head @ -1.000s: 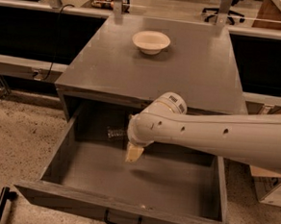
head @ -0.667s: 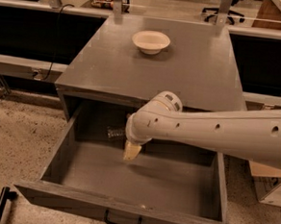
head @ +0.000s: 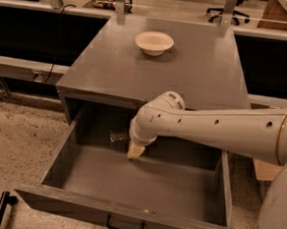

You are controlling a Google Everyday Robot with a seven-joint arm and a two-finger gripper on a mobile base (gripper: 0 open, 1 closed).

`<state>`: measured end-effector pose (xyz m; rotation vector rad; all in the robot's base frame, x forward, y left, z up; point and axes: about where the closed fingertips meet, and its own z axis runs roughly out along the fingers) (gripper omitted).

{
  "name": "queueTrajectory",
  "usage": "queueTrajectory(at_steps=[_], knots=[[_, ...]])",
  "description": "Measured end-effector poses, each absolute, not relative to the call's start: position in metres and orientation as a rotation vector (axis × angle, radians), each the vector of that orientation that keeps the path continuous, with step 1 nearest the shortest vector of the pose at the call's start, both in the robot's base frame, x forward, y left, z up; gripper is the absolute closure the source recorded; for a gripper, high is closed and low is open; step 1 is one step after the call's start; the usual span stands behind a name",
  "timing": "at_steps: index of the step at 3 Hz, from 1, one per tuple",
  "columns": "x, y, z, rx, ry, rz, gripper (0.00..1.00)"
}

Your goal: Pick water bottle from top drawer and place on counter

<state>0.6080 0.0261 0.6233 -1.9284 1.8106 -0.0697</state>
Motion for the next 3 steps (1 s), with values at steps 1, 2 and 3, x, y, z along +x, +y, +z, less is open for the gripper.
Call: queueTrajectory(at_steps=[1, 2, 3], knots=[[0.602, 0.025, 0.615, -1.98, 1.816, -0.033, 0.54], [0.583, 0.024, 0.627, -2.021, 1.774, -0.002, 0.77], [0.54, 0.017, 0.669, -2.024, 1.732, 0.026, 0.99]])
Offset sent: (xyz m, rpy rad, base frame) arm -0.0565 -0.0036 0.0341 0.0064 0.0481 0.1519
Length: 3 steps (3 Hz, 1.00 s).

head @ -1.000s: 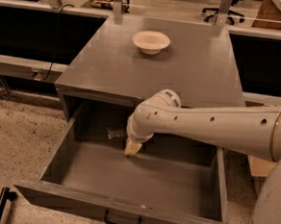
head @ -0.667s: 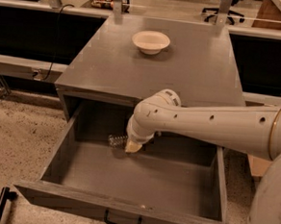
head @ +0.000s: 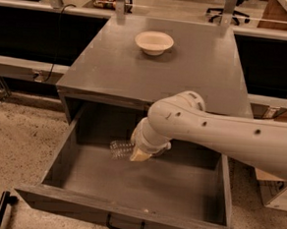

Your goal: Pick water bottle from top drawer and place on counter

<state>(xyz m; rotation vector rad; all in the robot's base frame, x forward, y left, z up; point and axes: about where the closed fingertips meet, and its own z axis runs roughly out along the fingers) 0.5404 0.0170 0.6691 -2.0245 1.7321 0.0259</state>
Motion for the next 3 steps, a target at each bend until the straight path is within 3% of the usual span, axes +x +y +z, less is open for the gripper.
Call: queueTrajectory(at_steps=[2, 3], knots=[[0.481, -0.03, 0.811, -1.973, 1.73, 0.015, 1.0], [0.505, -0.04, 0.861, -1.996, 1.764, -0.043, 1.0]])
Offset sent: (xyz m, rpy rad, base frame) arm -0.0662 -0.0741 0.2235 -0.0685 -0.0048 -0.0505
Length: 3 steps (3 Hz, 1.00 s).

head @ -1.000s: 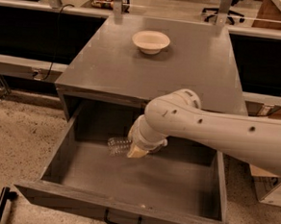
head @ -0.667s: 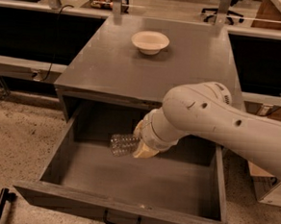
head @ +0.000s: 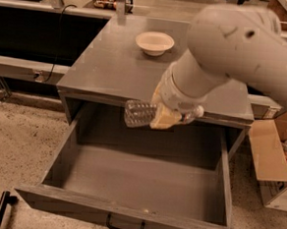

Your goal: Pick water bottle from top drawer and place on counter

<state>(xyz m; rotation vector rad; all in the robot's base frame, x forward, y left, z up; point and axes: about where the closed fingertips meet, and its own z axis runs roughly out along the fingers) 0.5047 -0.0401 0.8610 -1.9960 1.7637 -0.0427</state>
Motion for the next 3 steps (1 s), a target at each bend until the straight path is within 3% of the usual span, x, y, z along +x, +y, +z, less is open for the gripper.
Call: queueTrajectory(at_steps=[1, 3], knots=[[0.549, -0.051, 0.883, -2.045, 1.824, -0.083, 1.0], [0.646, -0.057, 0.892, -1.978, 1.934, -0.096, 0.58]])
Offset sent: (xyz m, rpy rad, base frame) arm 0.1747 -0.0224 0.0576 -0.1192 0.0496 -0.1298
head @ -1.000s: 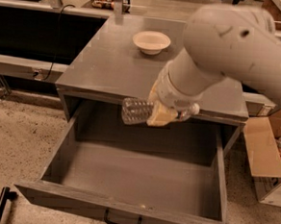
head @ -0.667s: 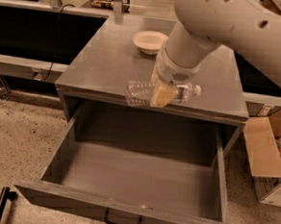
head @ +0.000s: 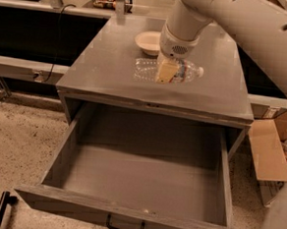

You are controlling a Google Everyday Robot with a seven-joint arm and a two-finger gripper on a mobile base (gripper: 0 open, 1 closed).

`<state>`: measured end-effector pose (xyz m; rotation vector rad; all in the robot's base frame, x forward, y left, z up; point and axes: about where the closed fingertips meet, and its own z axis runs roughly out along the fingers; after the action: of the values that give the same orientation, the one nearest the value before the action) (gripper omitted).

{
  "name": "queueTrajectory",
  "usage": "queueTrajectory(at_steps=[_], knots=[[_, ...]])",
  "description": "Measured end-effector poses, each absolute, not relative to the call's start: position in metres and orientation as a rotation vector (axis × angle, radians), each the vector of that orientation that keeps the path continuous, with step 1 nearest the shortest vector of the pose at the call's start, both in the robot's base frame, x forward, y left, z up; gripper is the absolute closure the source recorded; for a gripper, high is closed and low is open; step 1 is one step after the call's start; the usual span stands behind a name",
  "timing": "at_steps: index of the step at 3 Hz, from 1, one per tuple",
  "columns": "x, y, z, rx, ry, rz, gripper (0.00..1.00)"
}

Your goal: Pick water bottle from top drawer and place on counter

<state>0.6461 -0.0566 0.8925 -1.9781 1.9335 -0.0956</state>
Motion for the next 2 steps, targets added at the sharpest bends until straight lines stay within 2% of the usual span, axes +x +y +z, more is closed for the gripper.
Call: queueTrajectory(at_steps=[2], knots=[[0.688, -0.059, 0.849, -1.911, 2.021, -0.071, 0.13]])
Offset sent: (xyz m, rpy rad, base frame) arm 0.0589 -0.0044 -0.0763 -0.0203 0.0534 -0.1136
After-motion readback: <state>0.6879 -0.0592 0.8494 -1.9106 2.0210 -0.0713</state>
